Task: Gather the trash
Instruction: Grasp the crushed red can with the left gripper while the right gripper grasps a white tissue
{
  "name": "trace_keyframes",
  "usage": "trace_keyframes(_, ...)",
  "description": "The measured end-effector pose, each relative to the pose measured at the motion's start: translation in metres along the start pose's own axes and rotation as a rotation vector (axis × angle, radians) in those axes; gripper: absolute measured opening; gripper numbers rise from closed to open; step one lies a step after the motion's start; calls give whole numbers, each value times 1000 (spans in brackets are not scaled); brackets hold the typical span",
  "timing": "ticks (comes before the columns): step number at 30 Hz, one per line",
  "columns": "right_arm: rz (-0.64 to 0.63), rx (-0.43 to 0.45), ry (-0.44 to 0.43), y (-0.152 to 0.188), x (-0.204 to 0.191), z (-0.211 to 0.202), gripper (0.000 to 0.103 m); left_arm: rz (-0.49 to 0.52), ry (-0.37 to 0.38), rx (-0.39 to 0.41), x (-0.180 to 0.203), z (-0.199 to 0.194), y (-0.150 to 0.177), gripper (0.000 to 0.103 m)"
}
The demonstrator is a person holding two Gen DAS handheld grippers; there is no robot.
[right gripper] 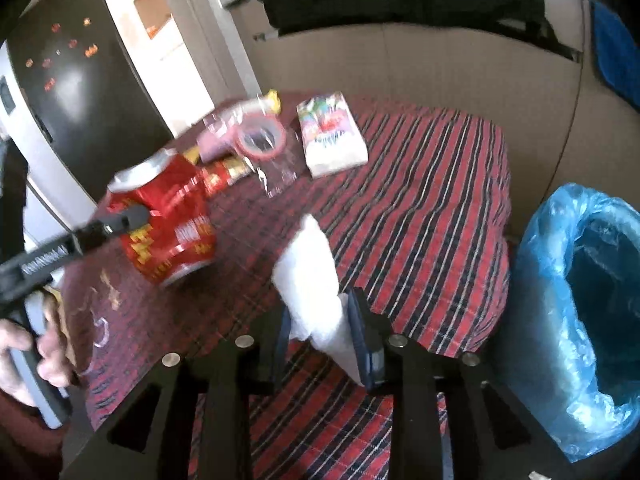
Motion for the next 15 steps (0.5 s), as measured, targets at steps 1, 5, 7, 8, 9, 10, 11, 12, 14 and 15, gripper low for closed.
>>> trace_keyframes(1, -2, -10, -5, 1, 0, 4, 28, 1, -4, -1, -1, 2, 0, 32)
trace_keyframes(5, -39, -33, 0, 1, -5, 18, 39, -54, 12, -22, -10, 15, -2, 38)
trace_keyframes(7, -71, -24, -3, 0, -9, 20, 45, -94, 32, -38, -16, 21, -3, 41)
trace_keyframes(8, -77, -23, -4, 0, -10, 22, 45, -115, 41, -45, -18, 24, -3, 41)
trace_keyframes(9, -85, -19, 3, -1, -10, 23, 45, -133, 49, -50, -21, 28, -3, 42)
trace_keyframes(10, -92, -18, 8, -1, -11, 24, 46, -144, 53, -53, -23, 30, -3, 42)
trace_keyframes(11, -106, -15, 16, -1, -12, 25, 46, -156, 57, -58, -24, 33, -3, 42)
trace_keyframes(12, -125, -19, 23, -1, -14, 25, 45, -166, 57, -63, -26, 36, -4, 43)
trace_keyframes(14, -137, -14, 49, -1, -14, 24, 33, -182, 48, -76, -28, 43, -3, 44)
trace_keyframes(15, -130, -3, 60, -2, -12, 21, 24, -192, 44, -82, -29, 46, -3, 46)
Point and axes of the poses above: each gripper's, at about its wrist camera, not at the fingertips, and z roughly the way its jaws point, x to its right, y to its underside, the point moved 4 cm from there along z, roughly the way its jaws point, and after that the axes turned 1 degree about z, right-handed, at the moved point
